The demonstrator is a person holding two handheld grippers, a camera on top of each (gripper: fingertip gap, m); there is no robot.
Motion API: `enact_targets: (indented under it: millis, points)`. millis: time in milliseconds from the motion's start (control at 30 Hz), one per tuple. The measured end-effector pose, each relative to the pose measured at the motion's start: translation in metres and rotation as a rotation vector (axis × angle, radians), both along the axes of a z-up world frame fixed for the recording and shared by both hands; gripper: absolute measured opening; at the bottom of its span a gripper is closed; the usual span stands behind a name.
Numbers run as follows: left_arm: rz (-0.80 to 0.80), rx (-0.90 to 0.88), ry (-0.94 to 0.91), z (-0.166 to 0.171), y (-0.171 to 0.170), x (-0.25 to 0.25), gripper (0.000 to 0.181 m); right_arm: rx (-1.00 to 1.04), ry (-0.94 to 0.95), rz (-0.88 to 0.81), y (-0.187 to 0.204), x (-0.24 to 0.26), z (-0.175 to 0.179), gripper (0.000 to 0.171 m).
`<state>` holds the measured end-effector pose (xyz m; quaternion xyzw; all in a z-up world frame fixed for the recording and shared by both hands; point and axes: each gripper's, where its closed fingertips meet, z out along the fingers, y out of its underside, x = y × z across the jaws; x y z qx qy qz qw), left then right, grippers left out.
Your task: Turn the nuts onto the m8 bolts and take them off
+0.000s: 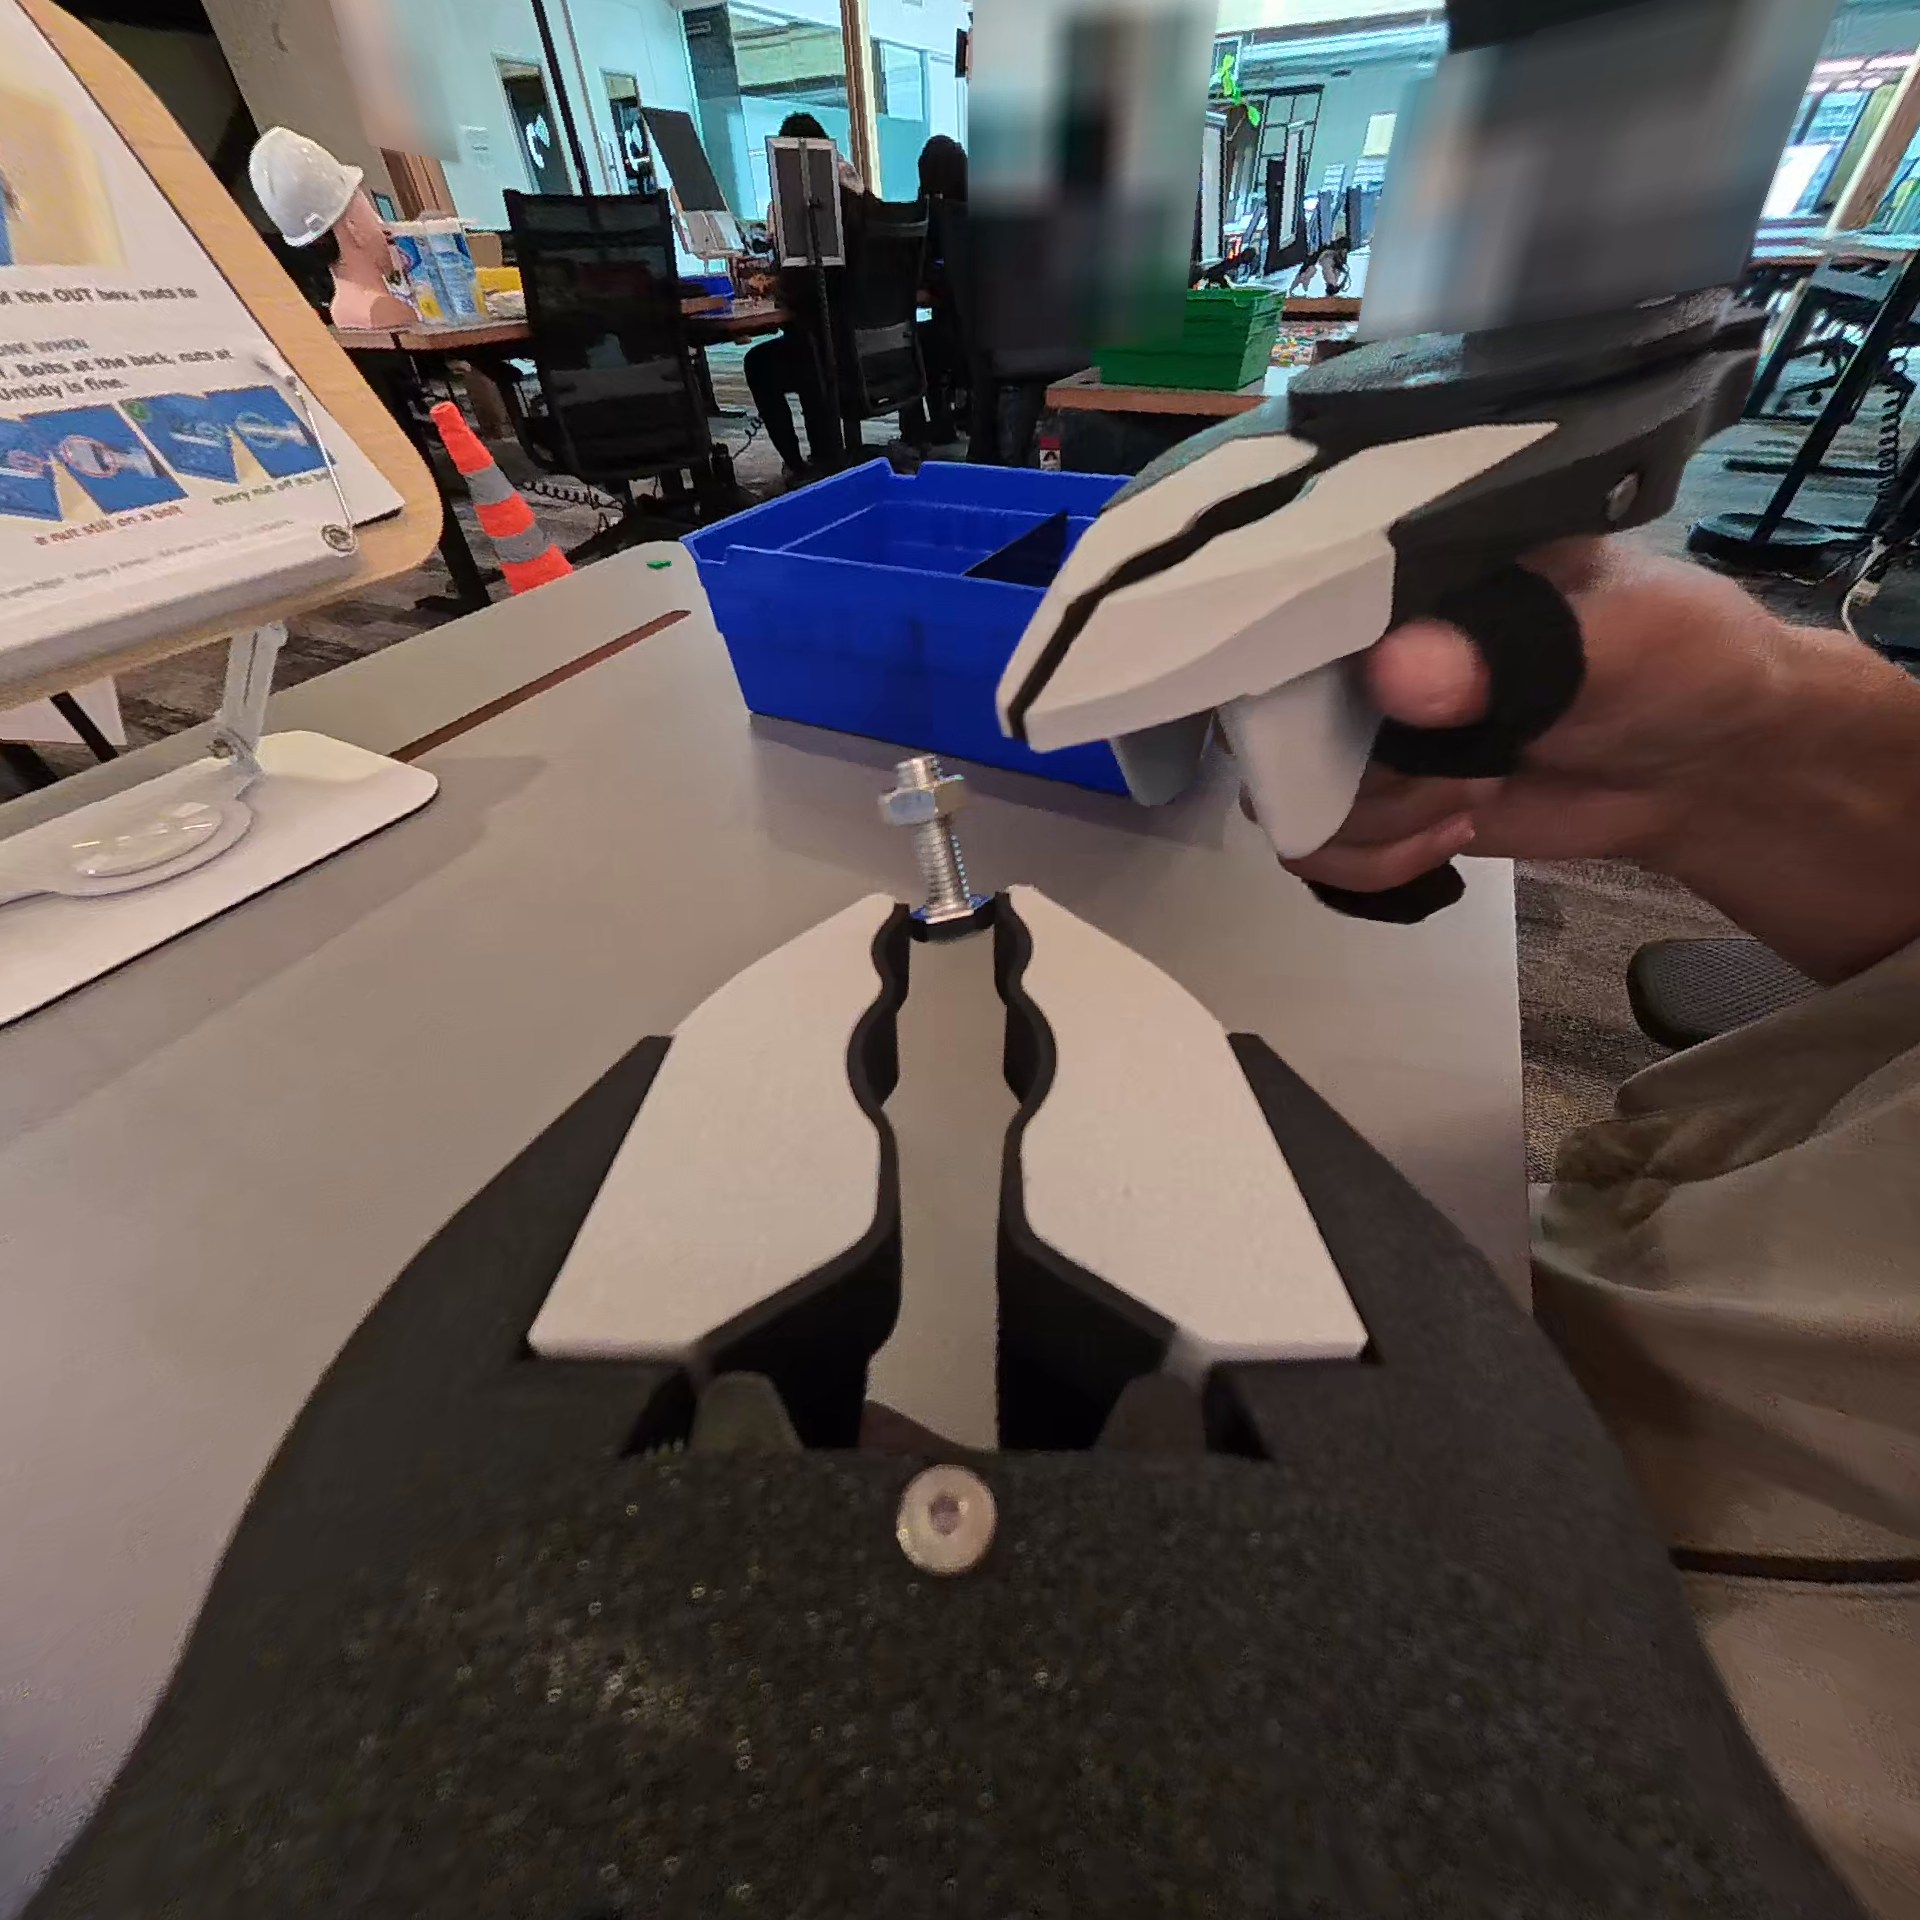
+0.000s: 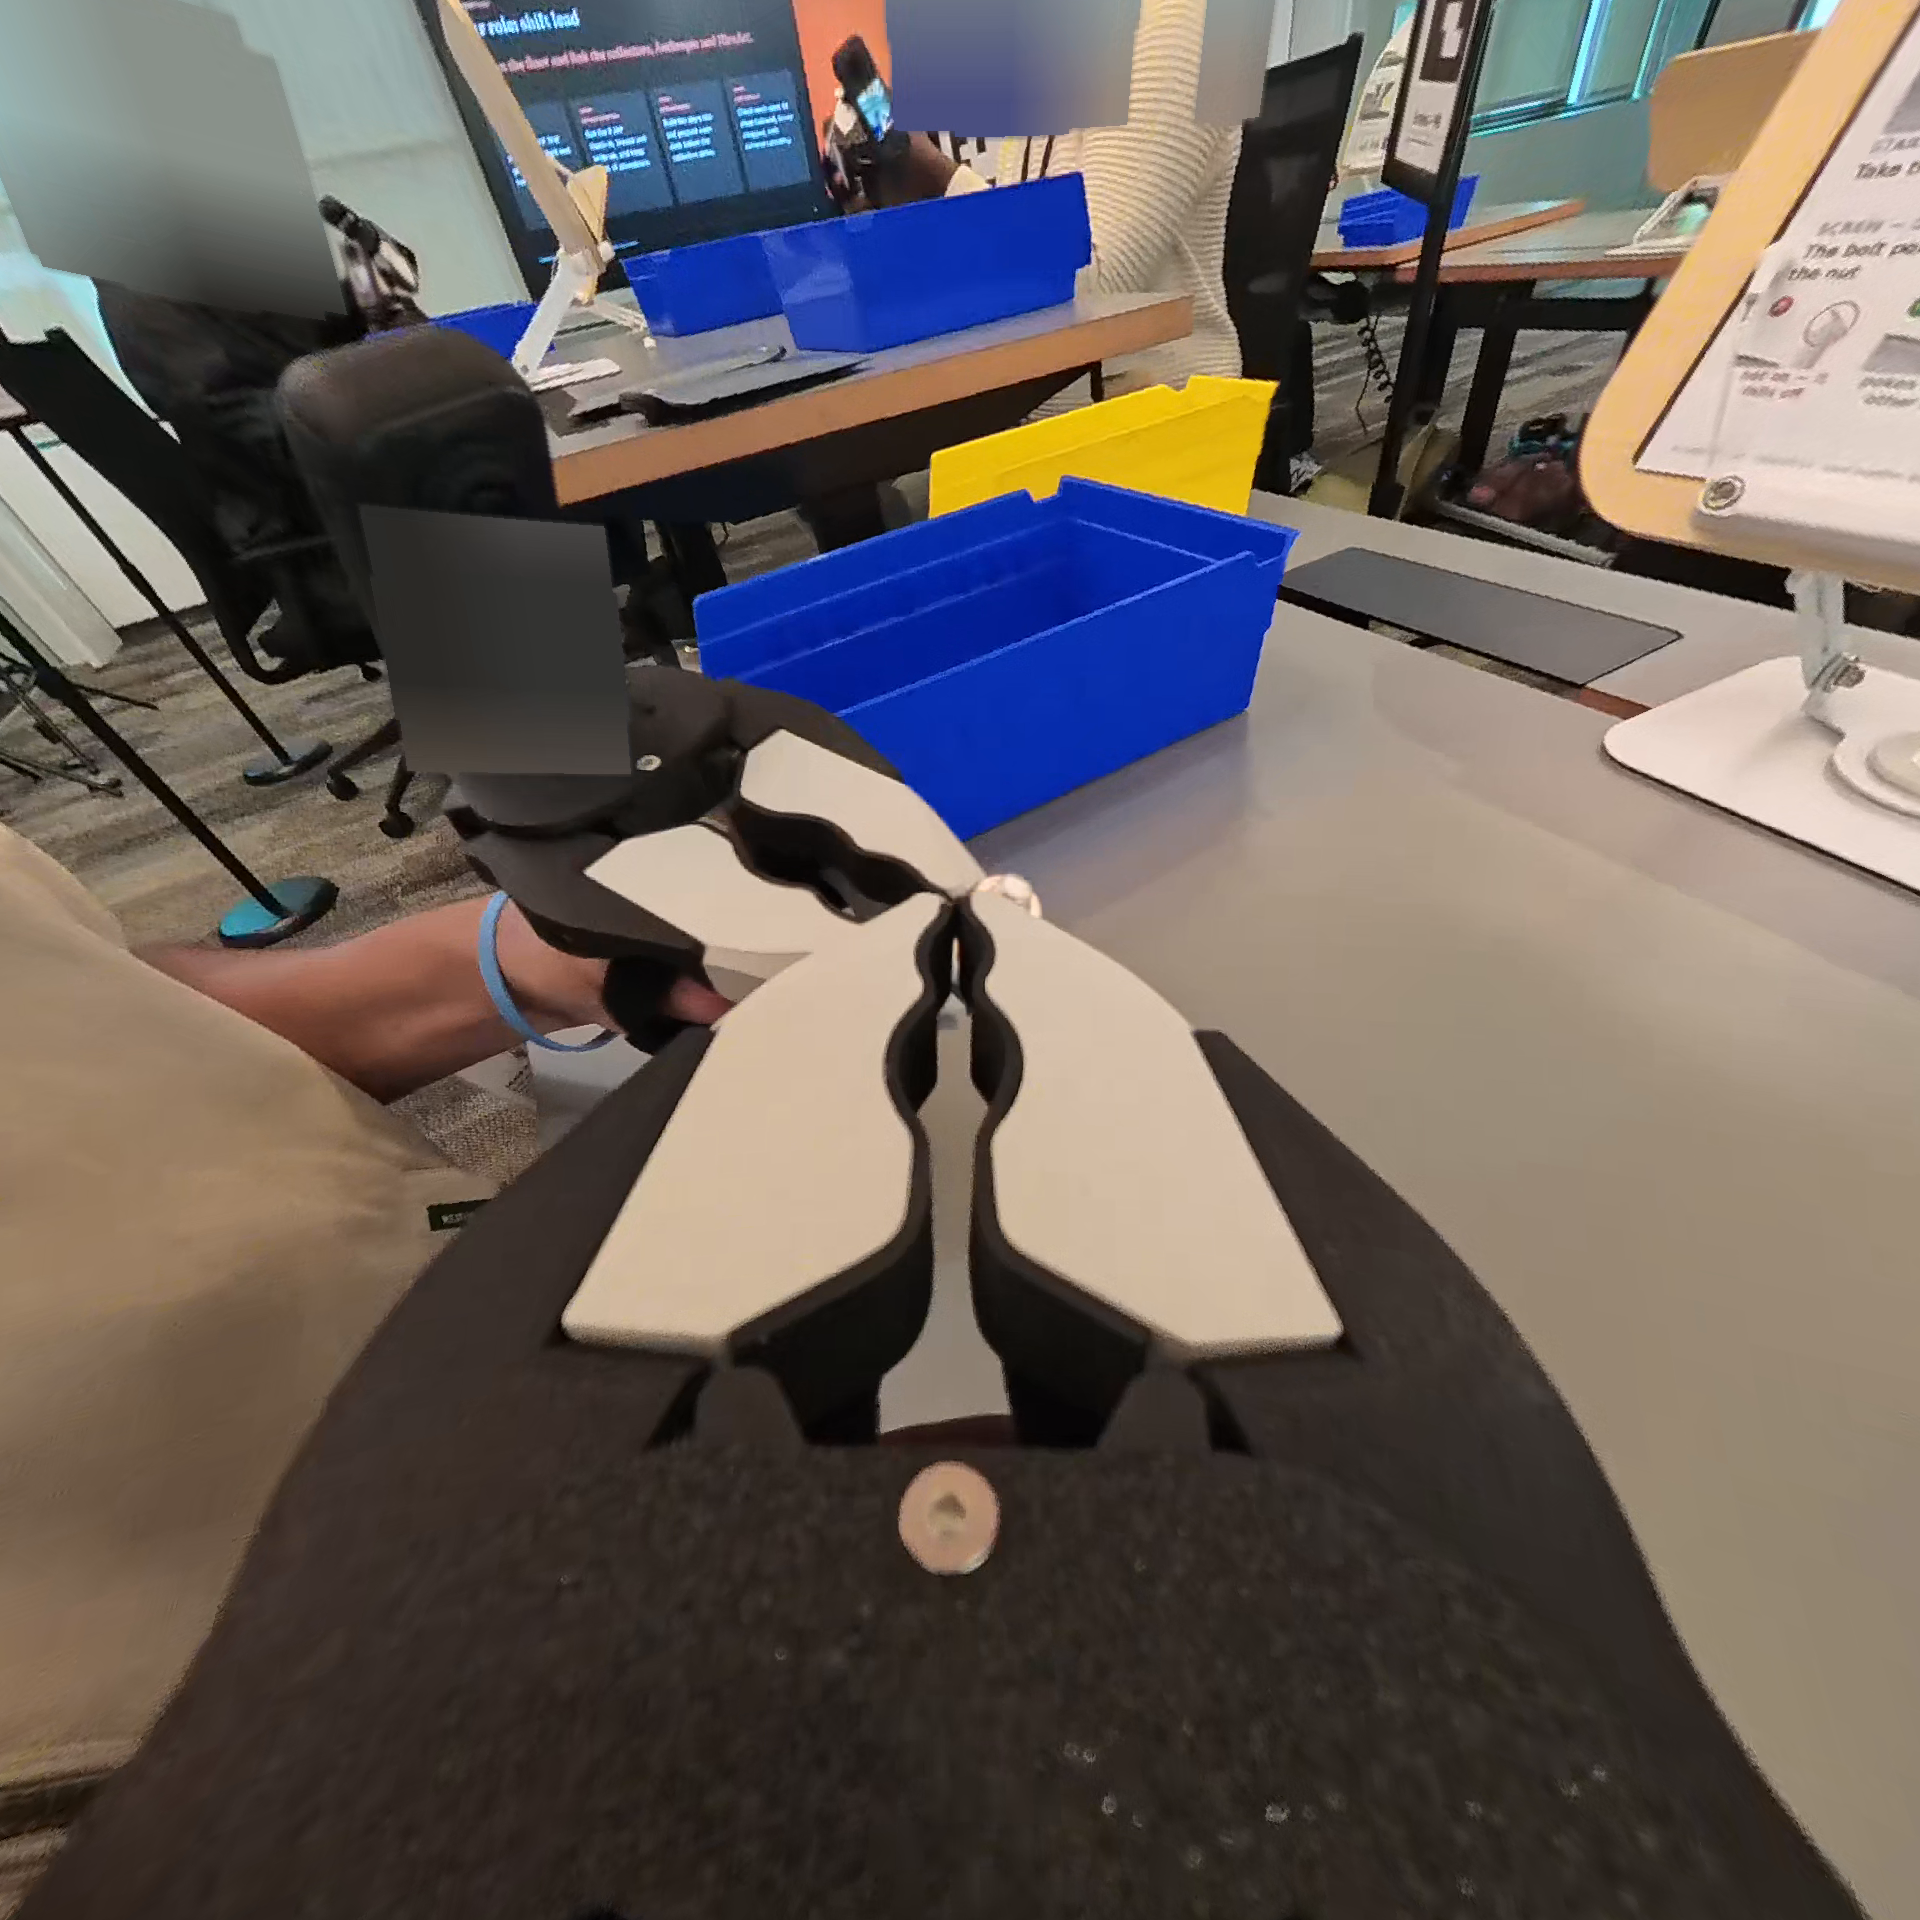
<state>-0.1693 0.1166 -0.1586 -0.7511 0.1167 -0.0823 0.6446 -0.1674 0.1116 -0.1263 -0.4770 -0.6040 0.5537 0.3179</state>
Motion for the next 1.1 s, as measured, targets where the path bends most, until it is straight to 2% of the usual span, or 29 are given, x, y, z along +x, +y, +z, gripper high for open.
enact_targets:
  millis: [200,367,433,500,667,800,900,1100]
  points:
    - [-0.023,0.018,-0.009,0.006,-0.003,0.004,0.015,0.004,-0.042,-0.044,0.013,-0.003,-0.011,0.000]
    - [-0.010,0.009,-0.010,0.005,-0.005,0.000,0.015,-0.032,0.001,0.005,0.004,0.002,0.001,0.000]
    - [-0.001,0.008,-0.012,0.003,-0.003,-0.001,0.015,-0.009,-0.004,-0.007,0.000,0.001,-0.001,0.012]
    - [-0.013,0.007,-0.012,0.004,-0.003,0.001,0.015,0.001,-0.021,-0.044,0.002,-0.004,-0.007,0.037]
    - [-0.038,0.015,-0.004,0.008,-0.006,0.010,0.015,-0.055,-0.024,-0.044,0.006,-0.007,-0.009,0.026]
    - [-0.049,0.022,-0.004,0.011,-0.008,0.011,0.015,-0.064,-0.032,-0.039,0.011,-0.004,-0.010,0.025]
    - [-0.049,0.027,-0.021,0.010,-0.007,0.011,0.015,-0.083,-0.021,-0.011,0.008,-0.001,-0.008,0.018]
    - [-0.065,0.044,-0.047,0.013,-0.008,0.012,0.015,-0.245,-0.037,0.051,0.004,0.001,-0.010,0.025]
